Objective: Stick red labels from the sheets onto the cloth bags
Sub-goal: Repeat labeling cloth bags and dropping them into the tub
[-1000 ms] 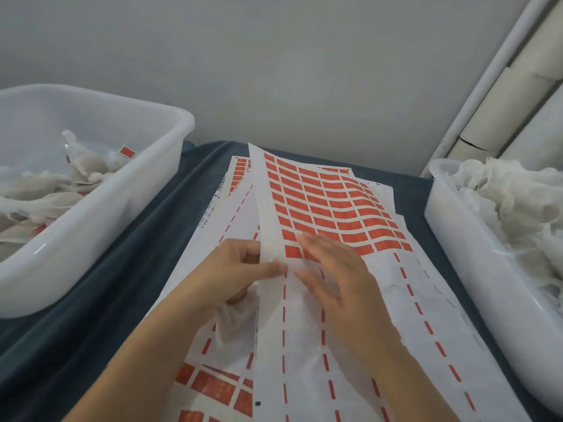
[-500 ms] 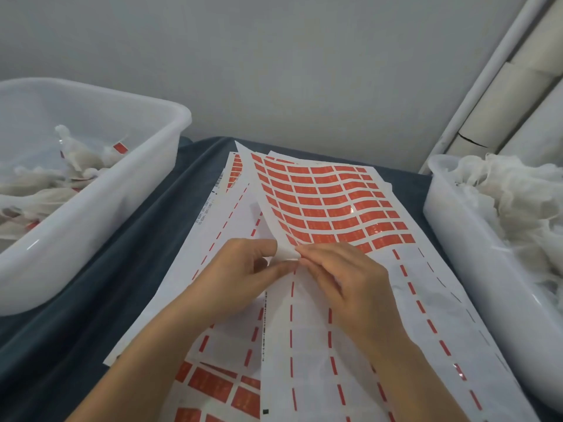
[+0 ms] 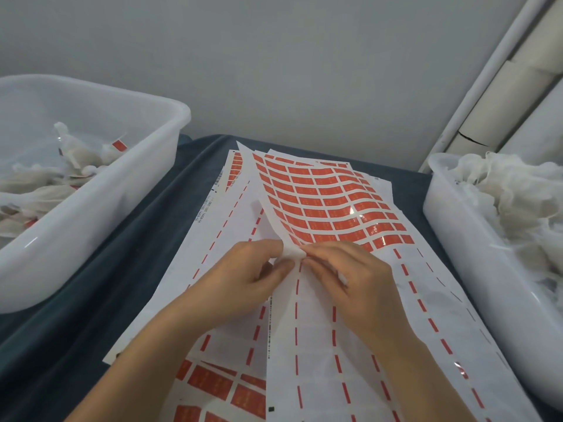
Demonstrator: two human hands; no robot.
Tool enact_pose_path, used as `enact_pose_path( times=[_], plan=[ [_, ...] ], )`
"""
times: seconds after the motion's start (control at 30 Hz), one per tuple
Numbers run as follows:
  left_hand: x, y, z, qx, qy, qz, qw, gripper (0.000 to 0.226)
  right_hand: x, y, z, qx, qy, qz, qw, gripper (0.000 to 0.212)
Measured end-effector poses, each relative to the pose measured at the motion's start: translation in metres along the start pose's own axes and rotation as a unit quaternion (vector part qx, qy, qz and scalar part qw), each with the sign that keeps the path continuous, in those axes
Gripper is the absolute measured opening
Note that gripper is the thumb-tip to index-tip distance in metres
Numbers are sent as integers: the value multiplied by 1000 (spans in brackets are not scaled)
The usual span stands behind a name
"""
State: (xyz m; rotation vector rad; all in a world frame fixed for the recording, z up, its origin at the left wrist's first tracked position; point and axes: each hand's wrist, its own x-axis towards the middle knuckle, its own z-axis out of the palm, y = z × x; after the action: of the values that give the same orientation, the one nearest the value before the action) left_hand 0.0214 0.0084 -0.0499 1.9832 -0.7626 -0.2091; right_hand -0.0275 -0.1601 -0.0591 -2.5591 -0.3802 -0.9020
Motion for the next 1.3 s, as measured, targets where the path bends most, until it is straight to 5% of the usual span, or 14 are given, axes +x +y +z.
enact_pose_path(
  times=[0.43, 0.67, 0.9, 1.03, 1.17, 1.3],
  plan=[
    [0, 6, -5, -6, 2, 0, 1000, 24, 3, 6, -5, 180, -32, 95, 978, 23],
    [-1, 6, -4, -23, 7, -2, 1000, 13, 3, 3, -3, 189, -28, 112, 975, 20],
    [-1, 3, -6, 6, 1, 0, 1000, 14, 5, 4, -5, 289, -59, 169, 941, 15],
    [-2, 4, -7, -14, -8, -6, 1000, 15, 5, 1, -4, 292, -12, 205, 934, 10],
    [3, -2, -16, -99, 17, -104, 989, 18, 5, 1, -8, 338, 126, 339, 869, 21],
    [10, -25, -26, -115, 125, -236, 957, 5, -1, 5, -16, 384, 125, 371, 836, 21]
  ],
)
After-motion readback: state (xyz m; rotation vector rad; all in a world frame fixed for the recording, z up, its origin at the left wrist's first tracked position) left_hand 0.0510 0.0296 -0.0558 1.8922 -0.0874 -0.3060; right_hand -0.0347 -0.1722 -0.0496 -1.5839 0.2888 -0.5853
